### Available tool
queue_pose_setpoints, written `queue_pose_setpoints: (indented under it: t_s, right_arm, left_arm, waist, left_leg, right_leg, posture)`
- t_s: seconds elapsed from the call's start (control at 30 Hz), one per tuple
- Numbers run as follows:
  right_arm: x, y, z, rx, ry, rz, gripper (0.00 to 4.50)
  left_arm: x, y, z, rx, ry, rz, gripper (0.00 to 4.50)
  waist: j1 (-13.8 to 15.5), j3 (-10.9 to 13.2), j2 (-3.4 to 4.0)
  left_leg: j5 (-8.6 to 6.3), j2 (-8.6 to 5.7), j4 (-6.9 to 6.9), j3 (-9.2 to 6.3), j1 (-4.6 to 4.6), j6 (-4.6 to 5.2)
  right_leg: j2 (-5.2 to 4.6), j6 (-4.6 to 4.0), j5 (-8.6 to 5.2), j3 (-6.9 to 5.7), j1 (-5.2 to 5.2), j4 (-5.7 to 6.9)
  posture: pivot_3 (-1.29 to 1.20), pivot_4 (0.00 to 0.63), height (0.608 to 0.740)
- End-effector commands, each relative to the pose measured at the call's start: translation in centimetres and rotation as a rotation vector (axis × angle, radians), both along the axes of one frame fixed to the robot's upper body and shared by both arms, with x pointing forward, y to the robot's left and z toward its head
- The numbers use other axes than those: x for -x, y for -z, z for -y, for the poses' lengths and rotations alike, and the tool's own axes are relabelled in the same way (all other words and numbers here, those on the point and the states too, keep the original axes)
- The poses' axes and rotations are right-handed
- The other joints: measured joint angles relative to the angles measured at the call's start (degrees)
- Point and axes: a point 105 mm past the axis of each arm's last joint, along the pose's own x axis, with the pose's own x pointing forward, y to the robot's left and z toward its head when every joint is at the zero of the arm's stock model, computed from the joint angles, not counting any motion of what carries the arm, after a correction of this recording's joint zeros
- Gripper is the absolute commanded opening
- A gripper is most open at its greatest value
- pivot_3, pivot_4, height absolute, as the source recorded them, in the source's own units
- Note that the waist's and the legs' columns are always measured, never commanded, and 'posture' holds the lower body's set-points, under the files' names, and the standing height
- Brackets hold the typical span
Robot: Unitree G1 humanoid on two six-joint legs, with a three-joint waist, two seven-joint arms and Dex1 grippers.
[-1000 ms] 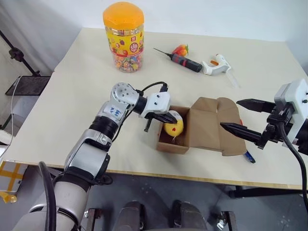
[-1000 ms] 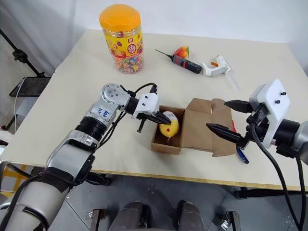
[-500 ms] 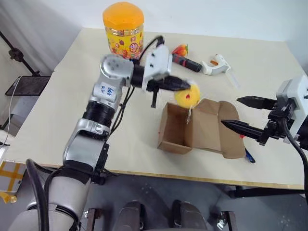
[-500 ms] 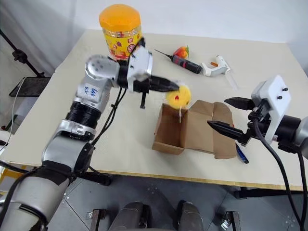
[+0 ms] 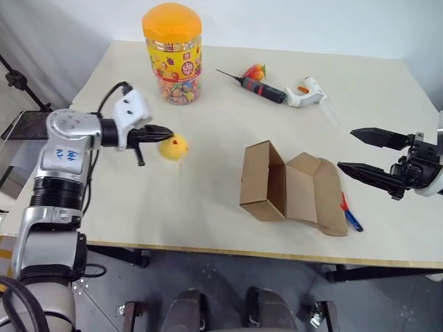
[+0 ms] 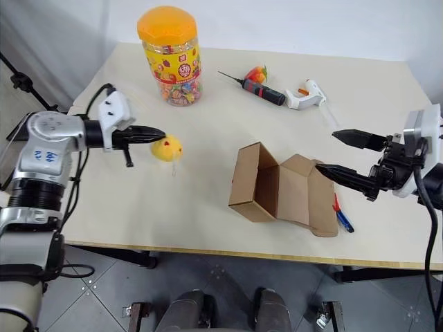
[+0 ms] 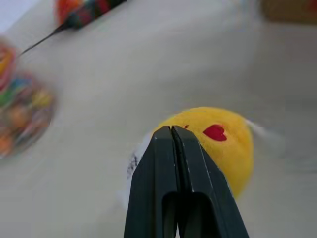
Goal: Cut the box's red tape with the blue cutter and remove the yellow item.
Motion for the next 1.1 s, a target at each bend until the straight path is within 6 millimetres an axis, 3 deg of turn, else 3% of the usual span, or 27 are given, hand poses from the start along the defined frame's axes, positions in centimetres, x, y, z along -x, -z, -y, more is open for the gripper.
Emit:
queue_pose_setpoints:
  t_s: [0.03,0.1,0.2,0.37,0.57,0.6,0.7,0.8,0.93,1.1]
  right_arm:
    - [-0.5,-1.0,0.4,0.033,-0.001,0.061,4.50]
    - [-0.8,-0.9,0.0,0.031,-0.017,0.059,4.50]
    - [-1.1,-0.7,-0.4,0.029,-0.039,0.050,4.50]
    - [-1.6,-0.5,-0.1,0.030,-0.037,0.038,4.50]
    - [-1.7,0.6,1.3,0.077,-0.014,0.002,4.50]
    - [-1.3,0.8,1.7,0.072,-0.034,0.021,4.50]
    - [-0.9,2.5,3.3,0.127,-0.036,-0.009,4.50]
    - [-1.0,3.9,5.0,0.192,0.001,-0.050,4.50]
    - [-0.5,5.8,7.6,0.191,0.049,-0.096,4.50]
    - [0.3,8.3,8.5,0.250,0.063,-0.180,4.50]
  left_arm:
    - [0.2,-1.6,-1.1,0.021,-0.058,0.065,0.01]
    - [0.3,-1.4,-1.6,0.030,-0.089,0.068,0.01]
    - [0.7,-0.8,-2.2,0.009,-0.105,0.050,0.60]
    - [1.9,-1.8,-2.4,0.065,-0.101,0.058,2.08]
    - [4.4,-1.0,-4.0,0.142,-0.090,-0.001,3.90]
    - [5.2,0.0,-4.5,0.153,-0.091,-0.032,4.13]
    - [7.0,2.7,-5.3,0.137,-0.103,-0.089,4.13]
    - [8.2,4.2,-5.0,0.152,-0.085,-0.126,4.13]
    - [12.0,7.7,-4.3,0.209,-0.001,-0.286,4.13]
    - [12.8,7.4,-3.3,0.301,0.047,-0.218,4.13]
  waist:
    - [0.00,0.00,0.01]
    - [-0.26,-0.01,0.02]
    - [-0.37,-0.01,0.02]
    - [-0.19,-0.01,0.01]
    - [-0.45,-0.01,0.02]
    - [-0.42,-0.01,0.02]
    - [-0.42,-0.01,0.02]
    - [-0.26,0.00,0.02]
    - [-0.55,0.00,0.05]
    - [-0.39,0.07,0.19]
  left_leg:
    - [0.00,0.01,-0.01,-0.01,0.02,0.00]
    - [0.00,0.01,-0.04,0.00,0.06,0.00]
    - [0.00,0.02,-0.07,0.03,0.11,-0.01]
    - [0.00,0.03,-0.05,0.04,0.11,-0.01]
    - [0.00,0.33,-0.16,0.17,0.25,-0.02]
    - [-0.01,0.34,-0.16,0.18,0.25,-0.02]
    - [-0.01,0.34,-0.21,0.24,0.34,-0.02]
    - [-0.01,0.35,-0.25,0.29,0.48,-0.03]
    - [-0.02,0.40,-0.27,0.43,0.67,-0.04]
    - [-0.03,0.49,-0.23,0.45,0.77,-0.07]
  right_leg:
    - [-0.01,0.00,0.00,-0.01,0.00,0.05]
    - [0.00,0.00,0.00,-0.02,0.00,0.08]
    - [0.01,0.00,0.00,0.00,-0.01,0.10]
    - [-0.03,0.00,0.00,0.02,-0.01,0.13]
    - [-0.02,-0.01,-0.01,0.04,-0.01,0.17]
    - [-0.01,-0.01,-0.01,0.04,-0.01,0.17]
    - [-0.02,-0.02,-0.01,0.11,0.02,0.16]
    - [-0.02,-0.03,-0.02,0.15,0.12,0.15]
    - [-0.02,-0.06,-0.04,0.31,0.25,0.11]
    - [0.01,-0.12,-0.06,0.33,0.36,0.12]
  posture:
    - [0.00,0.150,0.740]
    - [0.00,0.150,0.740]
    - [0.00,0.150,0.740]
    - [0.00,0.150,0.740]
    - [0.00,0.150,0.740]
    - [0.00,0.150,0.740]
    - [0.00,0.150,0.740]
    - [0.00,0.150,0.740]
    - [0.00,0.150,0.740]
    - [0.00,0.150,0.740]
